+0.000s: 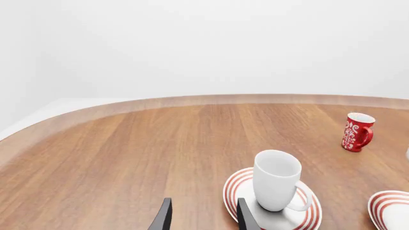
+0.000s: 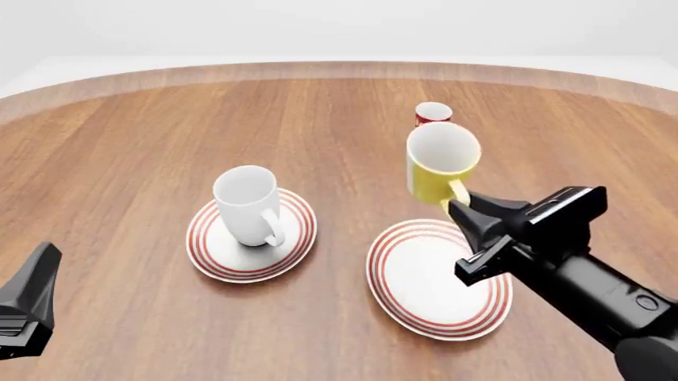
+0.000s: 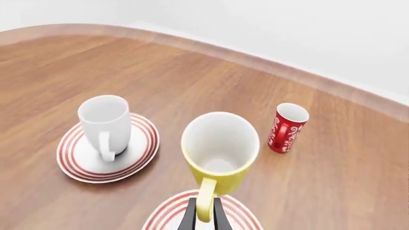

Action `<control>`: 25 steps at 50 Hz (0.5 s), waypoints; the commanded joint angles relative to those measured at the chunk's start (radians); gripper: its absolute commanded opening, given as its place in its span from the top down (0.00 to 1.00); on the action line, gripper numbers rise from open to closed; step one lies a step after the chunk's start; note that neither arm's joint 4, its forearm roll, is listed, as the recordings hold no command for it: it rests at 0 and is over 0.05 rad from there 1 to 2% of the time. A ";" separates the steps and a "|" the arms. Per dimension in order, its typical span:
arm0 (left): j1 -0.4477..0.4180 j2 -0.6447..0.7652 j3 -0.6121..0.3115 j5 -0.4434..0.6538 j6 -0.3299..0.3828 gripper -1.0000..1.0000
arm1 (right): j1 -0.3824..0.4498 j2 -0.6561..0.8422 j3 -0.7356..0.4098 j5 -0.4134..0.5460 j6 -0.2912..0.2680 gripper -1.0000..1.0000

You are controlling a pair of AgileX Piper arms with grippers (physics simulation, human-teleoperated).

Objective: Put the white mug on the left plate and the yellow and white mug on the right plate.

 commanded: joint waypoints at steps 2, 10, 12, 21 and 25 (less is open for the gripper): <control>0.000 0.000 0.000 0.000 0.000 0.00 | 0.004 -0.068 0.060 0.010 0.017 1.00; 0.000 0.000 0.000 0.000 0.000 0.00 | 0.005 -0.164 0.117 0.048 0.042 1.00; 0.000 0.000 0.000 0.000 0.000 0.00 | 0.002 -0.196 0.136 0.063 0.046 1.00; 0.000 0.000 0.000 0.000 0.000 0.00 | 0.001 -0.227 0.176 0.065 0.058 1.00; 0.000 0.000 0.000 0.000 0.000 0.00 | -0.005 -0.244 0.188 0.076 0.059 1.00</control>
